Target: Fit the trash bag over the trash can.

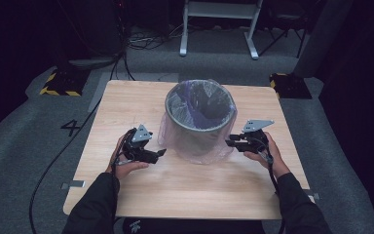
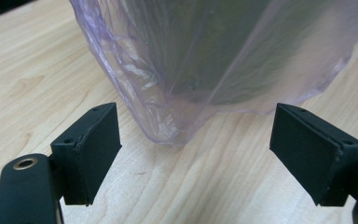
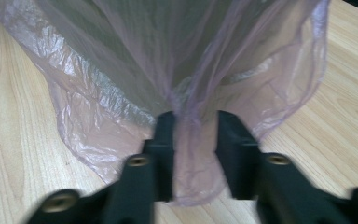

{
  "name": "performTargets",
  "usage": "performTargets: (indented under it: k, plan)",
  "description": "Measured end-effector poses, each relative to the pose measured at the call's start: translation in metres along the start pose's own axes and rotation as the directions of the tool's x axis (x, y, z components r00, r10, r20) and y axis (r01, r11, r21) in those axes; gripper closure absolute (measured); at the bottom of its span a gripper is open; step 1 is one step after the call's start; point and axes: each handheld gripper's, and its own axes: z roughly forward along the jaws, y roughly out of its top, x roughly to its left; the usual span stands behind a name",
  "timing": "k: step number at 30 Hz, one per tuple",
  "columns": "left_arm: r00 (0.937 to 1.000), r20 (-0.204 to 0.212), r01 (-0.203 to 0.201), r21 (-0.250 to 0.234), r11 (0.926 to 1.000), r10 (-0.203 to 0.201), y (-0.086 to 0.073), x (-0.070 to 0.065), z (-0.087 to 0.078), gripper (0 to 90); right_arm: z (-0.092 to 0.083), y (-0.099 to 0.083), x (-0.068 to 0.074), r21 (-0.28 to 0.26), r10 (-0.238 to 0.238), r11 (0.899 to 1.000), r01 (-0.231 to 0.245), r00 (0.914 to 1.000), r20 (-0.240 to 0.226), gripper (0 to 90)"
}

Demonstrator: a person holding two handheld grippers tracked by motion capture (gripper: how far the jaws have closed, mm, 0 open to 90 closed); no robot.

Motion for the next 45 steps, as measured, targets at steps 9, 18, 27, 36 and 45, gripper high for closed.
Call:
performTargets:
  k: [9,18,27,36,45]
  plan:
    - [0.9999,-0.011,0.007,0.050,0.9987,-0.007,-0.015,-0.012,-0.006,15.5,-0.022,-0.002,0.001,-0.064,0.024,0.998,-0.023,0.9995,0.018,35.7]
    - [0.9989,-0.032,-0.029,0.141,0.9896,0.034,-0.034,-0.027,0.004,15.6,-0.040,-0.004,0.004,-0.126,0.050,0.991,-0.044,0.9979,0.042,23.5]
    - [0.9994,0.011,-0.035,0.179,0.9832,0.034,-0.044,-0.032,0.010,15.7,-0.058,0.002,0.010,-0.200,0.050,0.979,-0.038,0.9971,0.056,21.9]
    - [0.9998,0.017,-0.017,0.182,0.9832,0.014,-0.049,-0.028,0.011,15.6,-0.069,0.013,0.014,-0.222,0.020,0.975,0.003,0.9948,0.100,19.2]
    - [0.9992,0.033,0.018,0.162,0.9866,-0.023,-0.053,-0.024,0.012,14.7,-0.074,0.024,0.018,-0.213,-0.015,0.976,0.046,0.9891,0.146,17.4]
